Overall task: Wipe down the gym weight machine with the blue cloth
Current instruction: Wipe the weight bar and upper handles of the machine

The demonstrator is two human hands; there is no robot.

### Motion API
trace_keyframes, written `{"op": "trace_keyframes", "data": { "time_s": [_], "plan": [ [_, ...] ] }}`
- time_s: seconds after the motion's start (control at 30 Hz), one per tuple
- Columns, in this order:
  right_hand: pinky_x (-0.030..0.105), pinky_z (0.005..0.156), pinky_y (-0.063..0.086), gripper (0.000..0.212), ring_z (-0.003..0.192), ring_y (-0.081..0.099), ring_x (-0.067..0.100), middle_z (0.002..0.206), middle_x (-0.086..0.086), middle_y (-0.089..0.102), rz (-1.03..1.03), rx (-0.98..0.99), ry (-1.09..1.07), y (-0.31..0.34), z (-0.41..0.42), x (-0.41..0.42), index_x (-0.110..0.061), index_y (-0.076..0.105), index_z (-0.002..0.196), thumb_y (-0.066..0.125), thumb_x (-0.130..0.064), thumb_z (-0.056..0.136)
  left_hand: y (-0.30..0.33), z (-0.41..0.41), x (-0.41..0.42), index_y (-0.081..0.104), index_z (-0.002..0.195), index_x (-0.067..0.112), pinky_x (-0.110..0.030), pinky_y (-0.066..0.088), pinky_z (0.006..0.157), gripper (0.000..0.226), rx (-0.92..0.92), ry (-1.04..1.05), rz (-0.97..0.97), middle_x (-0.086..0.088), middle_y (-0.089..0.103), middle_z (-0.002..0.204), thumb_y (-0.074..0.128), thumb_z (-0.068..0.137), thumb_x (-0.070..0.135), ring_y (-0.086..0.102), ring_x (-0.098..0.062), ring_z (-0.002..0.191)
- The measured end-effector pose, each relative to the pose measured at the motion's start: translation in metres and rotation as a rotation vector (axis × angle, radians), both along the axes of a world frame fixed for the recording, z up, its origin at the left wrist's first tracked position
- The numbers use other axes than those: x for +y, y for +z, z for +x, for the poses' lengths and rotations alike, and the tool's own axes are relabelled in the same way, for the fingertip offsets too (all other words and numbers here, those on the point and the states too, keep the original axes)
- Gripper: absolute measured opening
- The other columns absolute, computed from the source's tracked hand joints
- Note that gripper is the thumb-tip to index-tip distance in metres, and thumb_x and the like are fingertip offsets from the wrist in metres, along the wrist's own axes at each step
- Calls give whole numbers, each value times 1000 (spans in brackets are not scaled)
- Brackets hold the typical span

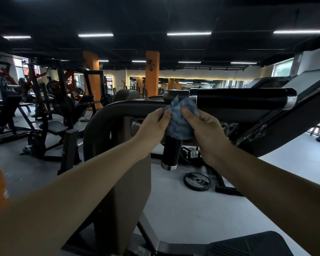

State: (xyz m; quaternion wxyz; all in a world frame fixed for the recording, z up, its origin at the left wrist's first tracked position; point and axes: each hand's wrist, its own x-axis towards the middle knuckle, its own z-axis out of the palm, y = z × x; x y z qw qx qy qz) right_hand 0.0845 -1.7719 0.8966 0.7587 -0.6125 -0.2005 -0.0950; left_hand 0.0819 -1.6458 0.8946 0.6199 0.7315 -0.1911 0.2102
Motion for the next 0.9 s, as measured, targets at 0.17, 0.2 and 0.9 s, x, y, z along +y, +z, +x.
{"op": "trace_keyframes", "data": {
  "time_s": [0.17, 0.2, 0.9],
  "plan": [
    [16, 66, 55, 15, 77, 69, 6, 89, -2, 72, -113, -10, -69, -28, -2, -7, -9, 70, 100, 62, -16, 88, -13, -2, 9, 54, 113, 19, -26, 49, 90, 21, -44, 40, 196, 0, 63, 110, 38, 100, 18, 60, -10, 103],
    [14, 63, 54, 11, 72, 68, 3, 84, -4, 71, -127, 9, -72, -36, -3, -8, -10, 70, 94, 61, -14, 88, -15, -3, 12, 53, 114, 19, -25, 48, 91, 20, -57, 56, 239, 1, 63, 111, 40, 99, 17, 59, -10, 104],
    [22, 69, 57, 20, 75, 67, 9, 84, -2, 70, -225, 46, 71, -28, 3, -9, -15, 64, 85, 48, -19, 97, -22, 9, 3, 49, 105, 9, -27, 48, 80, 16, -52, 103, -48, -3, 58, 96, 36, 99, 4, 56, -14, 90]
  ]
}}
